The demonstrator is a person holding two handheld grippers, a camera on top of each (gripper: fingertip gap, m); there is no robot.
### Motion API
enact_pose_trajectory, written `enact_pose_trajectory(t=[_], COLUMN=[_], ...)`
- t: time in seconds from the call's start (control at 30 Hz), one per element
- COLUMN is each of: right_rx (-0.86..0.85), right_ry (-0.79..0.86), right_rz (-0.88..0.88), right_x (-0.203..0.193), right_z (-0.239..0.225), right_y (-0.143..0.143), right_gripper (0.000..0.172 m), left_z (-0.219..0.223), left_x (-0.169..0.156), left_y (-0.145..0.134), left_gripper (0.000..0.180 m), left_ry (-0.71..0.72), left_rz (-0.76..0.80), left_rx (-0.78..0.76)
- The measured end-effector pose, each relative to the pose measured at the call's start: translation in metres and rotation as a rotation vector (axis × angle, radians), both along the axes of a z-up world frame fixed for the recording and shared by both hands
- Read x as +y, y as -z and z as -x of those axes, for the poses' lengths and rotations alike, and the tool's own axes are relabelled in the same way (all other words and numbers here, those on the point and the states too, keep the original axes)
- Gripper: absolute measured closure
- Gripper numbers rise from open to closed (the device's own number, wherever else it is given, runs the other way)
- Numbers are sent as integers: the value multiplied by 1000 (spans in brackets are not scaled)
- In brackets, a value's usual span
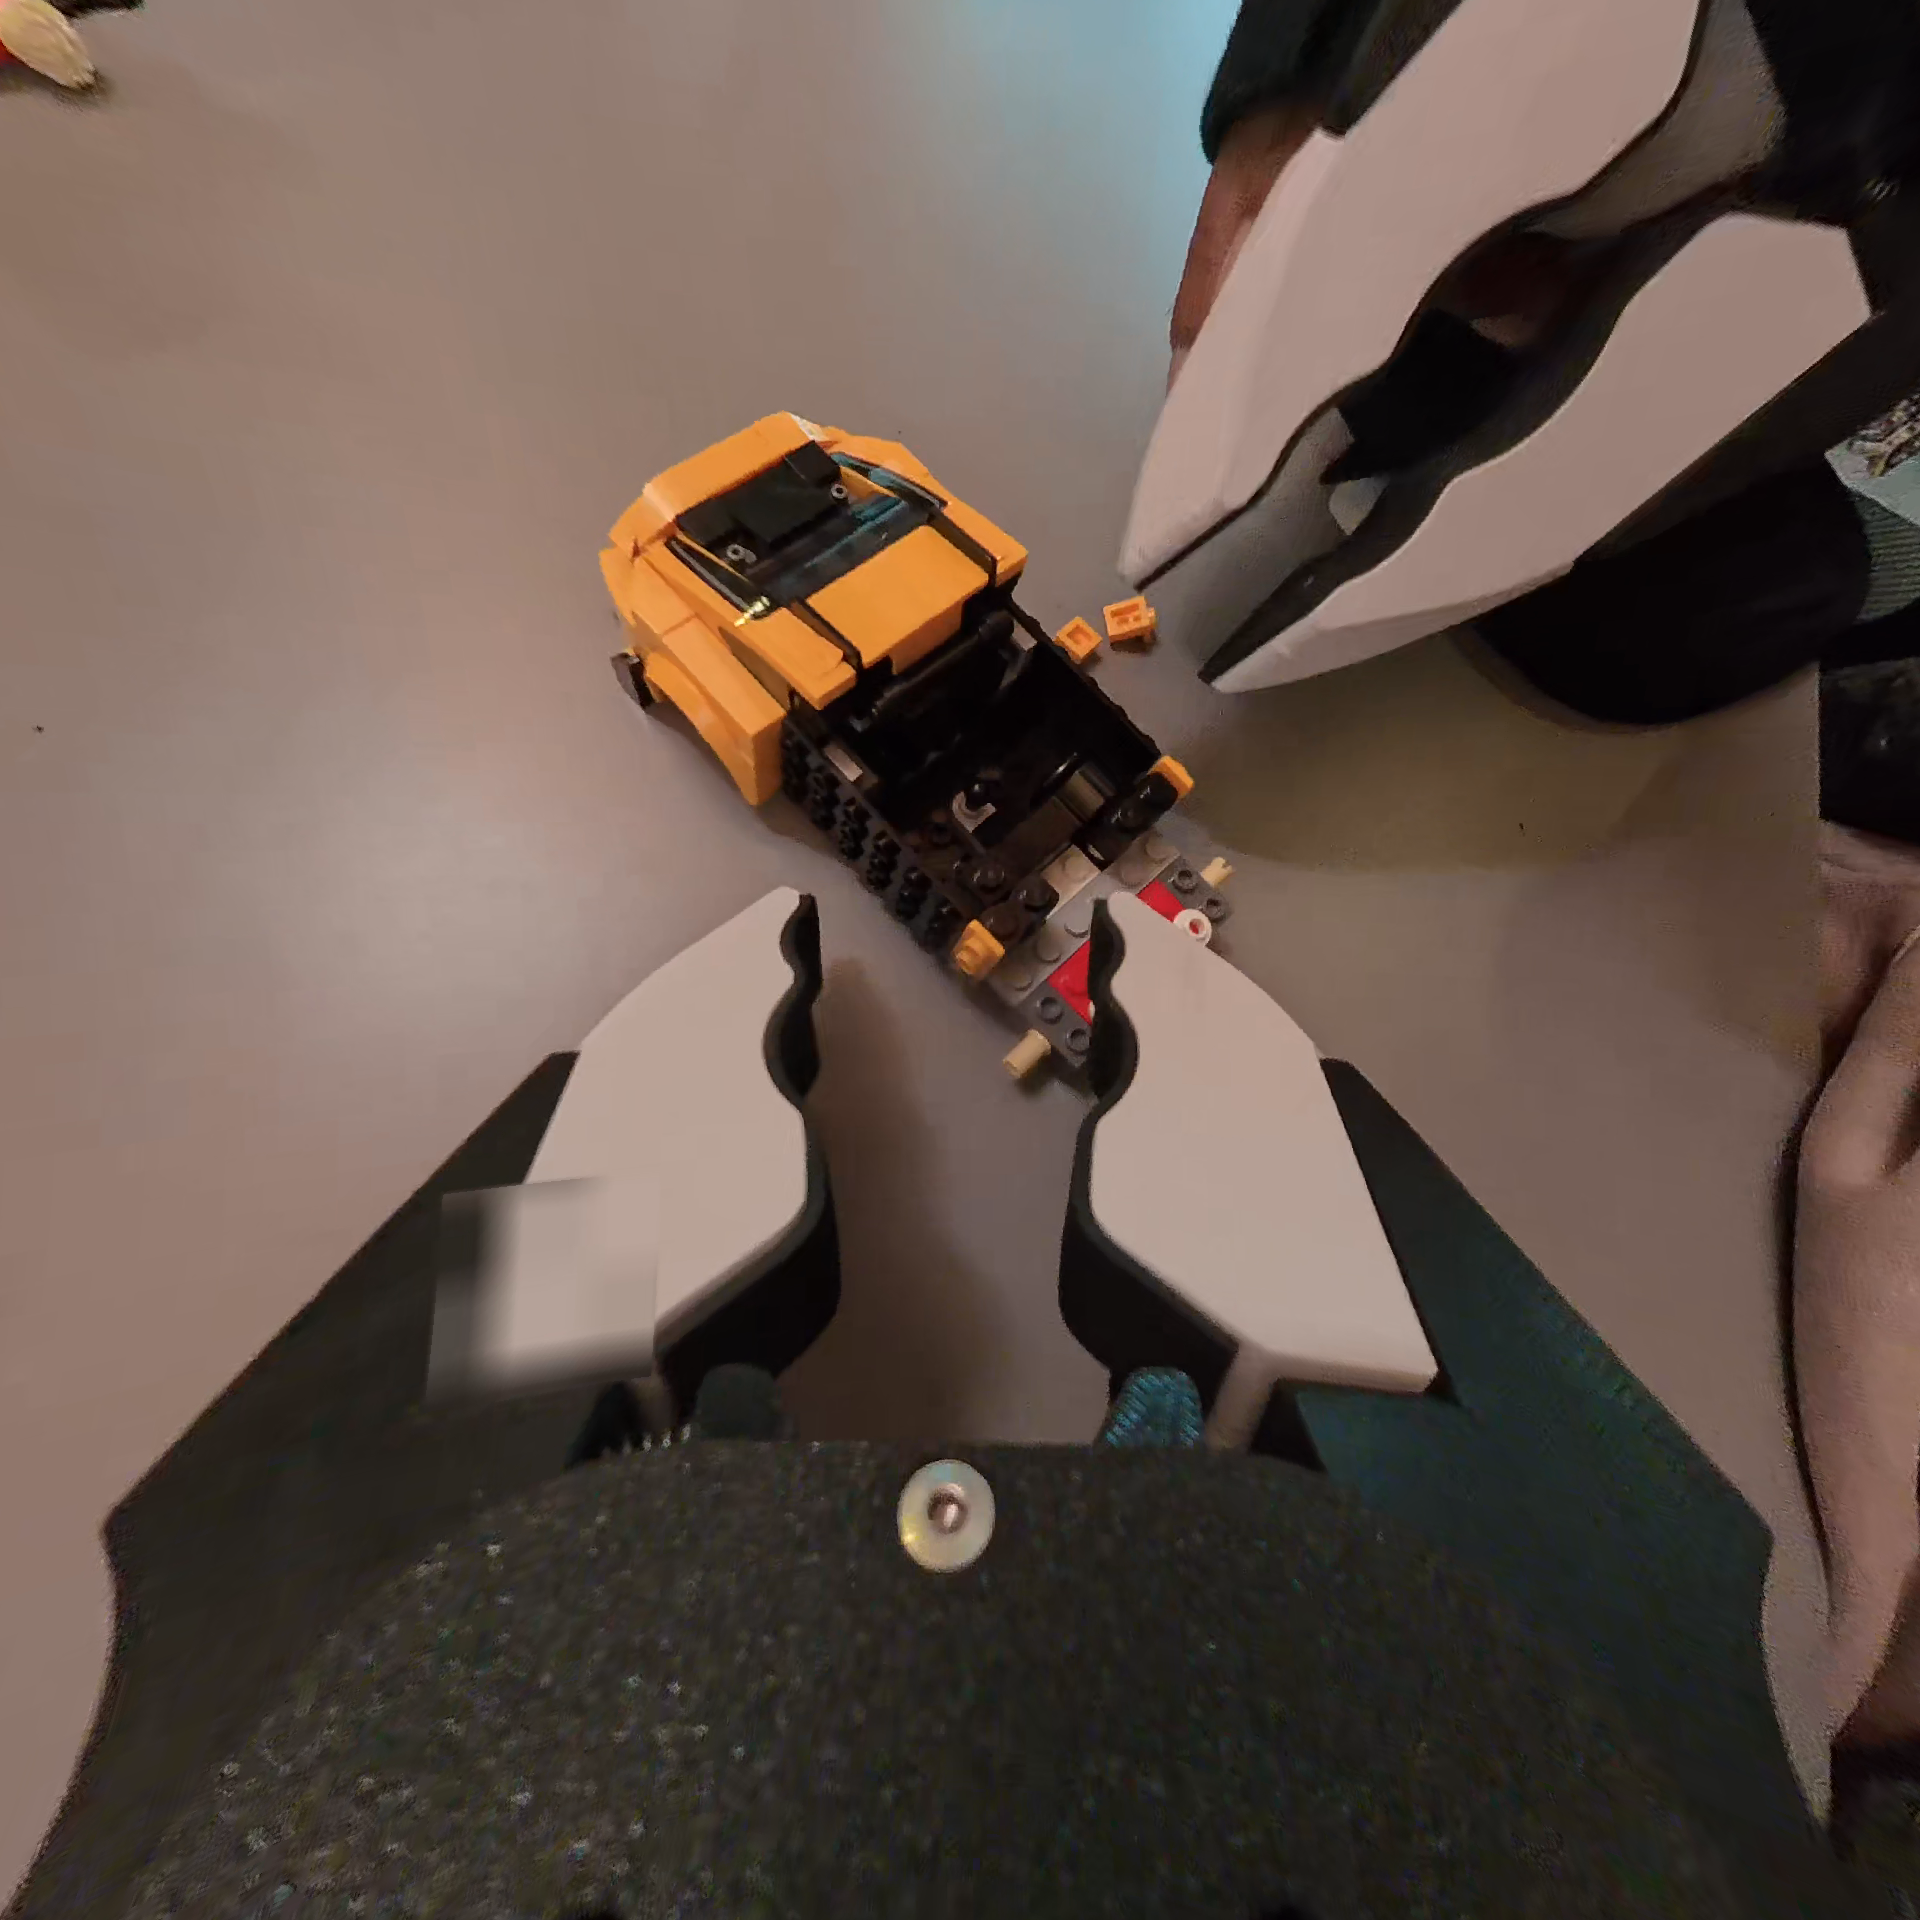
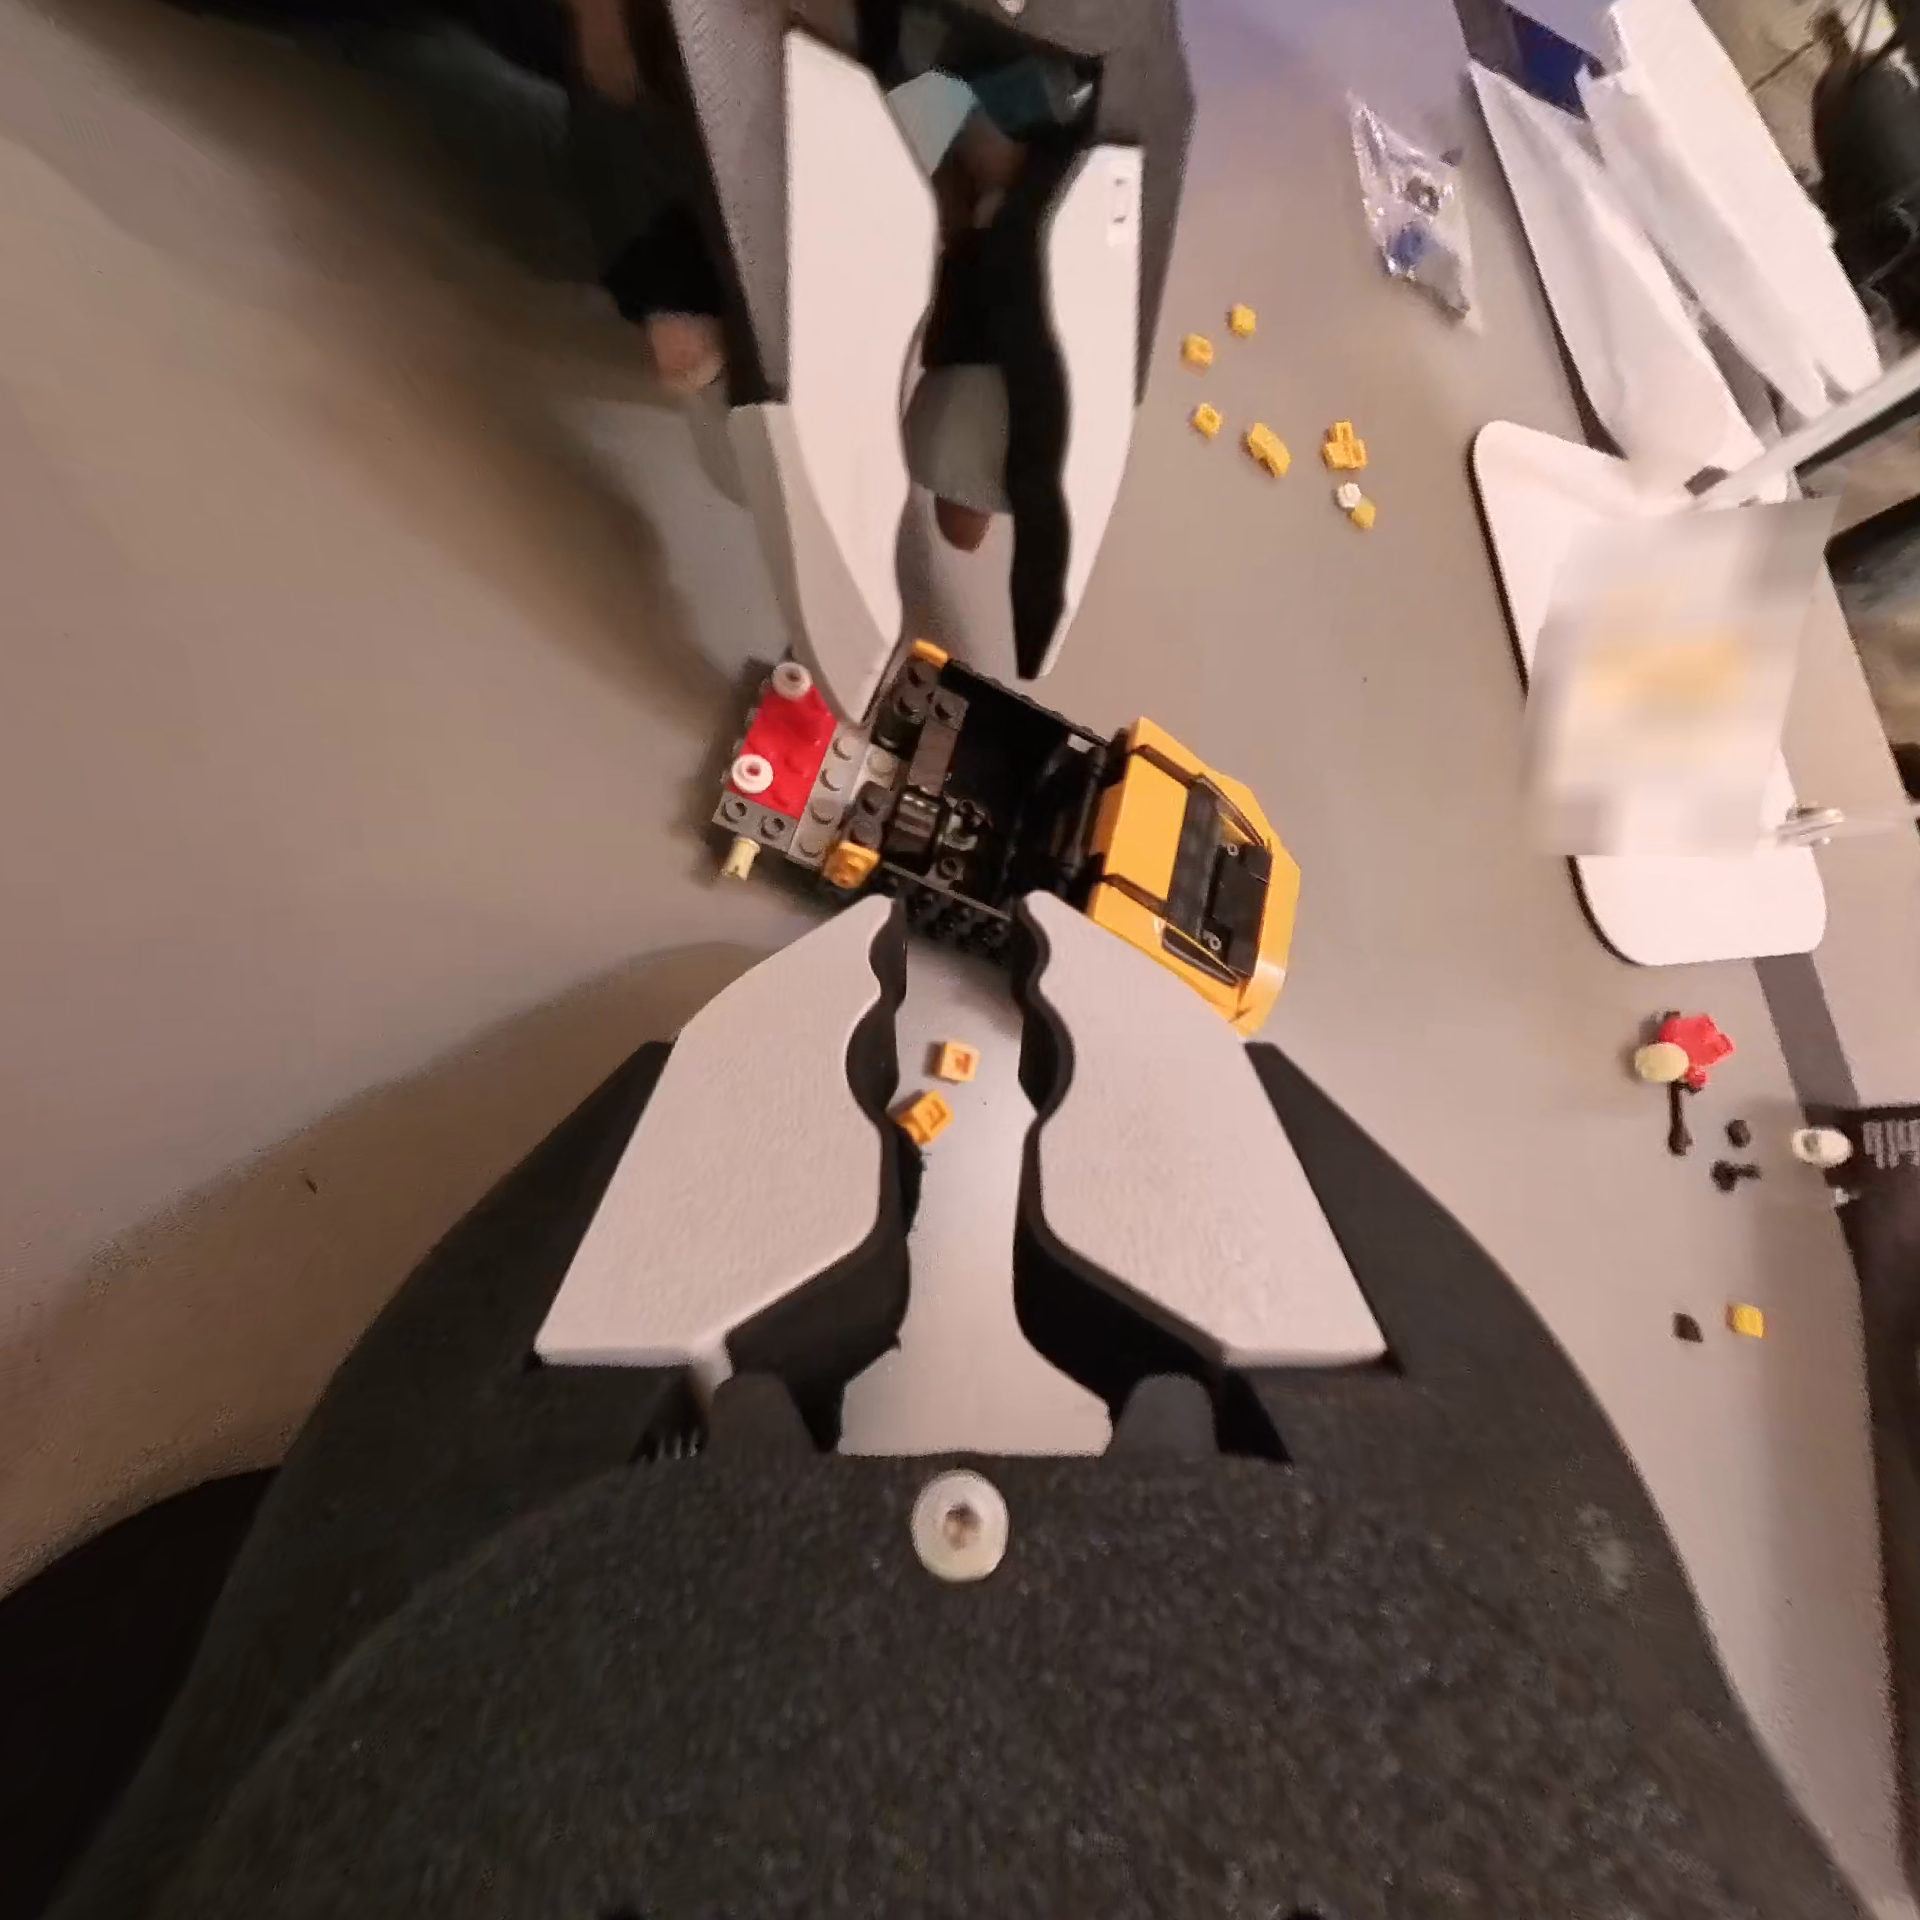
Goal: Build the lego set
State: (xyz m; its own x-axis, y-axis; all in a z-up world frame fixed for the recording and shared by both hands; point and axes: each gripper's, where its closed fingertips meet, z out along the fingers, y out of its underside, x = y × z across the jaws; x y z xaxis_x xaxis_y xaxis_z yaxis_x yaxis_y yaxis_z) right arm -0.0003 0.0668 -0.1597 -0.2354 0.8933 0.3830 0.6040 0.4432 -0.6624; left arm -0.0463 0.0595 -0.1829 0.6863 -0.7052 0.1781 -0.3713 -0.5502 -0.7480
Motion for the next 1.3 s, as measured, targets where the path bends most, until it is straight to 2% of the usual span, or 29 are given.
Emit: enact_pose_trajectory(t=[0.2, 0.37, 0.5, 0.6, 0.67, 0.73, 0.83, 0.87, 0.97, 1.1, 1.17, 1.3], right_rx=[5, -13, 6, -49, -65, -100, -152, -151, -150, -178, -166, -95], right_ry=[-65, -47, 6, 18, -13, -54, -123, -127, -84, 15, 43, 13], right_rz=[-26, -110, -74, 10, 88, 183, 267, 283, 294, 375, 426, 390], right_x=[-8, 13, 46, 65, 68, 63, 52, 50, 52, 46, 38, 31], right_z=[-3, -6, -10, -9, -3, 6, 15, 18, 19, 13, 10, -1], right_y=[5, 3, -9, -1, 4, 12, 23, 24, 23, 15, 7, -5], right_gripper=[152, 146, 129, 107, 102, 98, 97, 98, 102, 112, 112, 110], left_z=[-4, -8, -10, -16, -19, -22, -24, -23, -16, -17, -20, -23], left_x=[-7, -14, -15, -13, -12, -13, -12, -11, -10, -19, -27, -39], left_y=[3, 5, 8, 13, 18, 23, 21, 20, 20, 10, 4, -17], left_gripper=[130, 113, 99, 85, 82, 83, 98, 105, 106, 108, 110, 113], left_ry=[41, 69, 25, -21, -42, -37, -26, -22, 14, 81, 121, 161], left_rz=[10, 23, 14, -11, -20, -29, -58, -64, -70, 0, 88, 283], left_rx=[21, 36, 84, 137, 171, 200, 195, 192, 186, 45, -75, -373])
